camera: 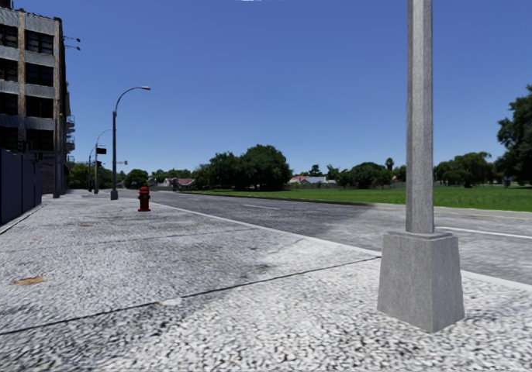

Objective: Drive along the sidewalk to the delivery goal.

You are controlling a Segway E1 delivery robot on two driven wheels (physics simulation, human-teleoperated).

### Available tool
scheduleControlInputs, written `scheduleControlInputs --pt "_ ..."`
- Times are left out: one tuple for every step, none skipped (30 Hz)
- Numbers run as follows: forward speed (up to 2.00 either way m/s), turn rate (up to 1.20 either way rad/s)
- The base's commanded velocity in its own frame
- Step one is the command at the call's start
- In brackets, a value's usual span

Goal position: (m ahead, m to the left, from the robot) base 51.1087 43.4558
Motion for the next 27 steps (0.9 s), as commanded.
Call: scheduleControlInputs --pt "0.00 1.06" --pt "0.00 1.06" --pt "0.00 1.06" --pt "0.00 1.06" --pt "0.00 1.06" --pt "0.00 1.06" --pt "0.00 1.06" --pt "0.00 1.06" --pt "0.00 1.06" --pt "0.00 0.64" --pt "0.00 0.00" --pt "0.00 0.00" --pt "0.00 0.00" --pt "0.00 0.00" --pt "0.00 0.00" --pt "0.00 0.00" --pt "0.00 0.00" --pt "0.00 0.00" --pt "0.00 0.00" --pt "0.39 0.00" --pt "0.84 0.00" --pt "1.38 0.00" --pt "1.38 0.00" --pt "1.72 0.00" --pt "1.83 0.00" --pt "1.88 0.00" --pt "2.00 0.00"
